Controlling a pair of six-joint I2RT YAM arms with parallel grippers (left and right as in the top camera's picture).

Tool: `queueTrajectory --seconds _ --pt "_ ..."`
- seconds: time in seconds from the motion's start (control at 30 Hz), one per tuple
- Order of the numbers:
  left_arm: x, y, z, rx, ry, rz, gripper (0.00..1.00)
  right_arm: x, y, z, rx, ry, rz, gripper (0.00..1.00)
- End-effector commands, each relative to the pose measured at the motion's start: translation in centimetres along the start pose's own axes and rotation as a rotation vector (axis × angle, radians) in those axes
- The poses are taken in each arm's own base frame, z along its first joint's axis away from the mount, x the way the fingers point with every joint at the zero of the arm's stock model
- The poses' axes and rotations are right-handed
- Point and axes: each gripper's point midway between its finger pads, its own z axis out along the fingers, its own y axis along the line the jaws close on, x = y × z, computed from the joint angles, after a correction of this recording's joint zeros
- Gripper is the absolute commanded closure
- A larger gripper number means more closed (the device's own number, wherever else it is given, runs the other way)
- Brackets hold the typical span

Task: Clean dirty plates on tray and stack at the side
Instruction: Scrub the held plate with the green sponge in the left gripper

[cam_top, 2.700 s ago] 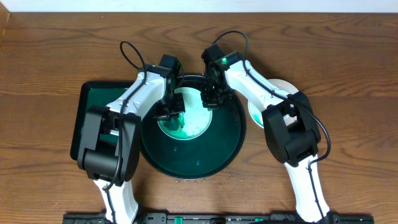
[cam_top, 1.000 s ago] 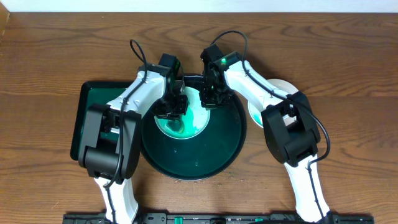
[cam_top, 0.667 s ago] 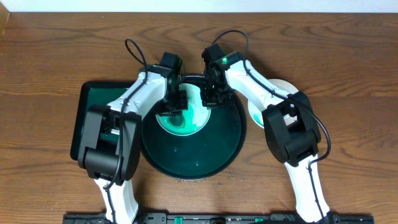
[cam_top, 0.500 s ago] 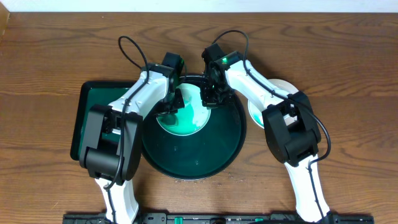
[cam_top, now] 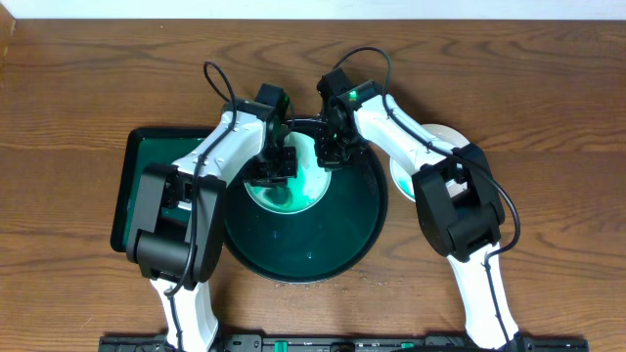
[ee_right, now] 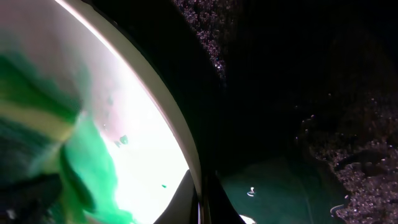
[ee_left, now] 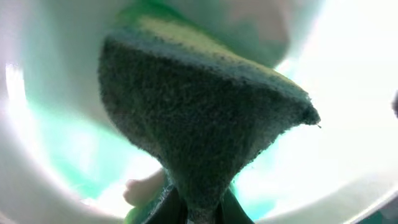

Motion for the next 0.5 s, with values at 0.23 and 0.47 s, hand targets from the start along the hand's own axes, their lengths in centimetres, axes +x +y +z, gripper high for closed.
queueTrajectory --seconds 0.23,0.47 --pt "-4.0 -1.4 1.2 0.226 -0.103 0.036 0.93 0.9 -1.6 1.6 0.07 0.032 0.019 0.99" --pt "-4.9 10.1 0.2 -0.278 -0.207 -0.345 0.93 0.9 -1.6 1.6 0.071 0.033 0.019 0.99"
